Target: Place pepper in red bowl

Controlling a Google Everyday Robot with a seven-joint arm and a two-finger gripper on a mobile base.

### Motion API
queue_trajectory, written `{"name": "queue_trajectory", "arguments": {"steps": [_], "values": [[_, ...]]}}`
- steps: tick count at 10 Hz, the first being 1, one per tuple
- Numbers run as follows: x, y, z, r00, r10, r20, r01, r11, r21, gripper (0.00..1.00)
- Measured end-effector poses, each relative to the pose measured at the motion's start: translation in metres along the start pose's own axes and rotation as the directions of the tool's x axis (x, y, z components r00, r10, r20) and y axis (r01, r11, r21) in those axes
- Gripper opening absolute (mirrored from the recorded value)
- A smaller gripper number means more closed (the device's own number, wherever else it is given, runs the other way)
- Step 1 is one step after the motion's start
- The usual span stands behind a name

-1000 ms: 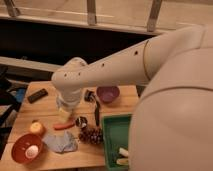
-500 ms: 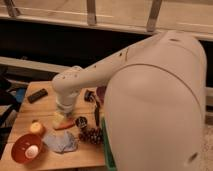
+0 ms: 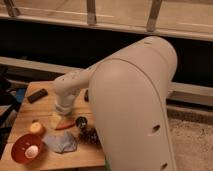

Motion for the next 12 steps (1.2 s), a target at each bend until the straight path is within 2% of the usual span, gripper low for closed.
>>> {"name": "queue_trajectory", "arguments": {"steps": [5, 8, 12], "values": [[0.001, -0.002, 0.003, 1.000, 0.011, 0.000, -0.011, 1.000, -0.008, 0.80], [0.004, -0.004, 0.027, 1.000, 0.013, -0.016, -0.014, 0.999, -0.042, 0.80], [0.016, -0.013, 0.025, 0.999, 0.048, -0.026, -0.048, 0.998, -0.032, 0.80]]}}
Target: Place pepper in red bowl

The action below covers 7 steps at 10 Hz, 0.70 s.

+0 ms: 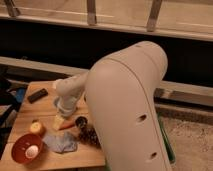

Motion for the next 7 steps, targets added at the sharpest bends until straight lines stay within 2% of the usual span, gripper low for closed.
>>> {"name": "queue_trajectory", "arguments": {"steps": [7], "values": [[0.001, -0.016, 0.039, 1.000, 0.020, -0.014, -0.021, 0.999, -0.026, 0.80]]}}
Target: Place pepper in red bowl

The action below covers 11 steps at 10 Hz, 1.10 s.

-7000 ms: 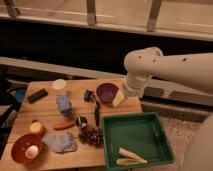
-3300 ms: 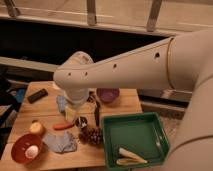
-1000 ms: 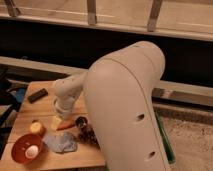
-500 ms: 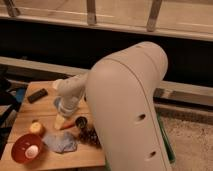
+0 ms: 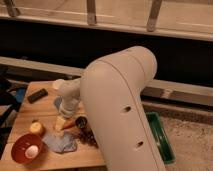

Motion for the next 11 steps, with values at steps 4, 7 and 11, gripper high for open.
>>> {"name": "queue_trajectory", "arguments": {"steps": [4, 7, 11], "values": [[-0.011, 0.009, 0.029, 0.999, -0.023, 0.033, 0.024, 0.999, -0.031, 0.80], [-0.016, 0.012, 0.042, 0.997, -0.027, 0.079, 0.031, 0.999, -0.044, 0.73], [-0.014, 0.010, 0.037, 0.997, -0.023, 0.075, 0.027, 0.999, -0.042, 0.33]]}}
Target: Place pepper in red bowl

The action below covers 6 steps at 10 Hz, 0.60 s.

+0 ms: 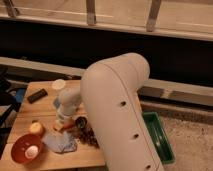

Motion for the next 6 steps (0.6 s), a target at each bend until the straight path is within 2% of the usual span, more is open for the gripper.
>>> {"name": "queue_trajectory", "arguments": {"steps": [1, 3, 4, 6], "values": [[0.002, 0.003, 0.002, 1.000, -0.003, -0.010, 0.003, 1.000, -0.006, 0.23], [0.000, 0.003, 0.006, 1.000, -0.009, 0.006, 0.009, 1.000, -0.004, 0.04], [-0.001, 0.004, 0.012, 1.000, -0.017, 0.023, 0.017, 1.000, -0.001, 0.00], [-0.001, 0.006, 0.011, 1.000, -0.023, 0.020, 0.023, 1.000, -0.004, 0.00]]}}
